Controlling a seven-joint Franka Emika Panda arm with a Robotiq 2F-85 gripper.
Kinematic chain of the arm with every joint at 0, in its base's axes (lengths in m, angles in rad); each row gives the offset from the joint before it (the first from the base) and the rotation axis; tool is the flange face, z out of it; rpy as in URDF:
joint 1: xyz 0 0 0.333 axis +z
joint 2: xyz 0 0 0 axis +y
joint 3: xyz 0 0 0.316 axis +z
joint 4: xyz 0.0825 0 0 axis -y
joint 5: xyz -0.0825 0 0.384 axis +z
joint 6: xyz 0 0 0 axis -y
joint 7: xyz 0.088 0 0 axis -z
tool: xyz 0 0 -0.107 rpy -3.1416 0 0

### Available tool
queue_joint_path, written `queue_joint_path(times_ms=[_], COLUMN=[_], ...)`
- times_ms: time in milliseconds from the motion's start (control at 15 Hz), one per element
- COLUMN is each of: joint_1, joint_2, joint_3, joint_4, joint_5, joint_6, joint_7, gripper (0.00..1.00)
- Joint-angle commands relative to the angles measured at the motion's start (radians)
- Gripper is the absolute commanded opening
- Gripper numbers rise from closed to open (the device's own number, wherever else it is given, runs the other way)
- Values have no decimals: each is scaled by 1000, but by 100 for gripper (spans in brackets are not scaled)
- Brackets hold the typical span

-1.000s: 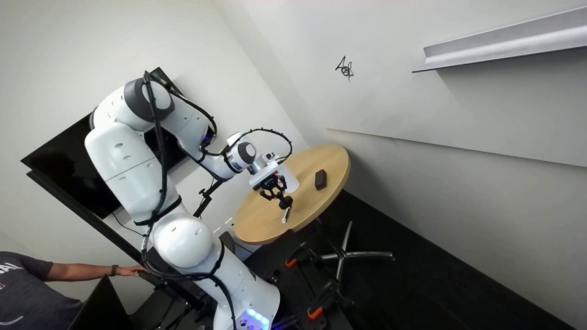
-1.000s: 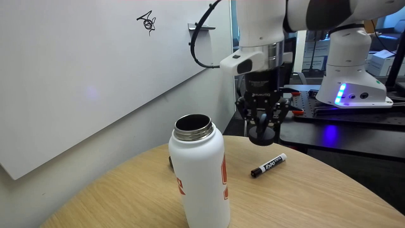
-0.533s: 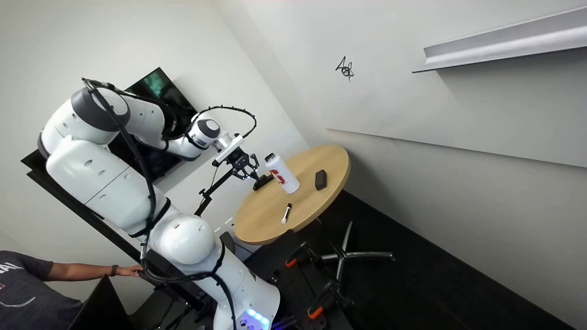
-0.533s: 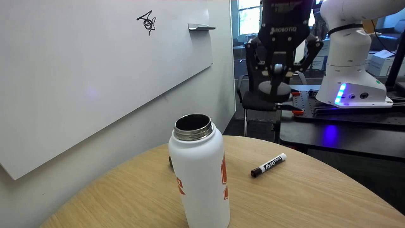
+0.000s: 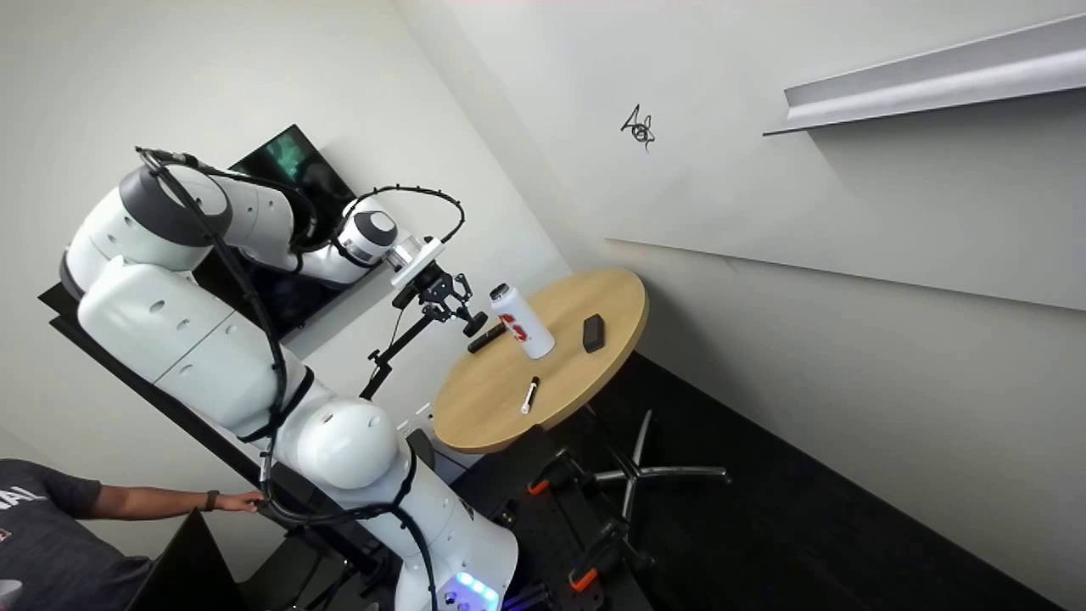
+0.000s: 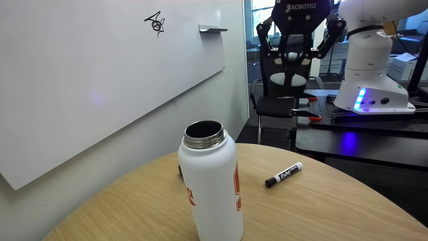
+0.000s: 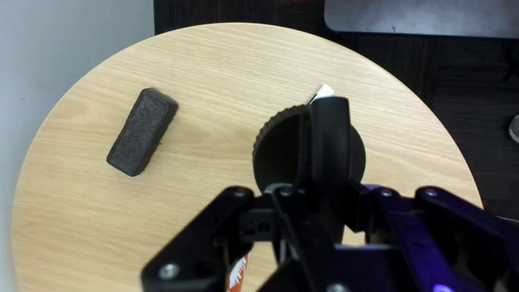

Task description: Cover the white flask with the black lid

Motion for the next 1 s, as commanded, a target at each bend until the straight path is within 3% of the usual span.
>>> queue_joint_path(times_ms=[0,333,933], joint_1=[9,15,56], joint_2=[5,63,350], joint_3=[-1,10,24], joint_4=[51,198,463], joint_5=[-41,-79,-190], joint_6=[-25,-59,-102], joint_7=[9,-41,-145], gripper=[3,3,3])
